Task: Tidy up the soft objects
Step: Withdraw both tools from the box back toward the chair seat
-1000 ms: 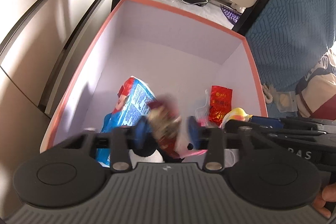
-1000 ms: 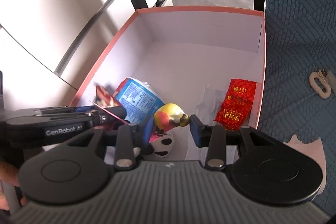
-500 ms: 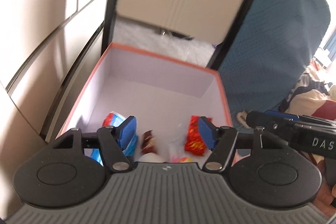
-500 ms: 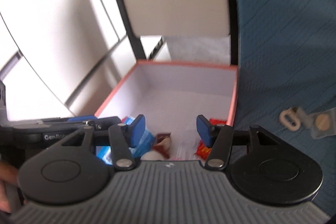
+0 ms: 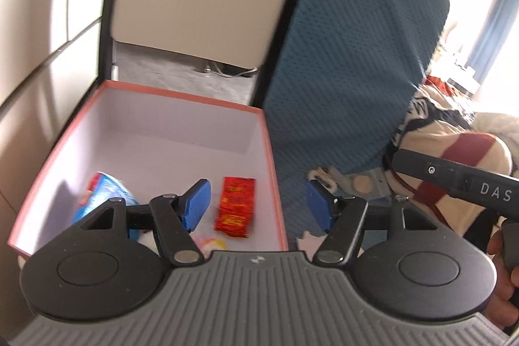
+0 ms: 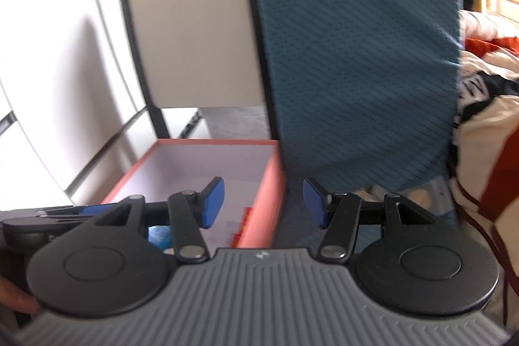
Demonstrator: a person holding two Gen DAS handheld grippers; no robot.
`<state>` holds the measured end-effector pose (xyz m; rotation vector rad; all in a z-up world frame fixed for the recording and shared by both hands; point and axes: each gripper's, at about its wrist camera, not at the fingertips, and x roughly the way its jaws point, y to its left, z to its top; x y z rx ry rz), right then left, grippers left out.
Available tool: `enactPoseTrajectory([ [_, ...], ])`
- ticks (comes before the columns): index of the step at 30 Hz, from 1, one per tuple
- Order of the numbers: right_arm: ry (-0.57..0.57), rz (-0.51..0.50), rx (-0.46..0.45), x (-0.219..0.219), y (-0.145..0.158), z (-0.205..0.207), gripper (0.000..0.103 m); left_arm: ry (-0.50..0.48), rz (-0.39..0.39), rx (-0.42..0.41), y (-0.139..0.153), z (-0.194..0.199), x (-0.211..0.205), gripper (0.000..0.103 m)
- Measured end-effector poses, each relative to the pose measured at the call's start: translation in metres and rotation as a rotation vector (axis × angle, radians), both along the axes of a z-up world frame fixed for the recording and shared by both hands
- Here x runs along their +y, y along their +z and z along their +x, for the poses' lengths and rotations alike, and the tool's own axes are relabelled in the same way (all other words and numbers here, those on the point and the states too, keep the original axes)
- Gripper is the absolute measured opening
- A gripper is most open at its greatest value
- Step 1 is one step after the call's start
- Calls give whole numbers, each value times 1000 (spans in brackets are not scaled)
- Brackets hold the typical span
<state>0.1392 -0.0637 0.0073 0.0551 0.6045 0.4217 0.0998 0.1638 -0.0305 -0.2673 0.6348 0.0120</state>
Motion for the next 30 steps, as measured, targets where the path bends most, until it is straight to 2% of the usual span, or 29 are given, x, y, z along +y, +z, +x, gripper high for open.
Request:
enactPoseTrajectory([
  [8, -108, -16, -23, -45, -21, -14, 57, -86, 3, -10, -14, 4, -38, 70],
  [17, -207, 6, 3, -97, -41, -28, 57, -183, 11, -4, -33, 10, -90, 70],
  [24, -254, 5, 29, -125, -58, -37, 57, -226, 1, 10, -47, 13, -122, 70],
  [30, -271, -14, 48, -147, -76, -48, 57, -263, 31, 21, -63, 10, -150, 70],
])
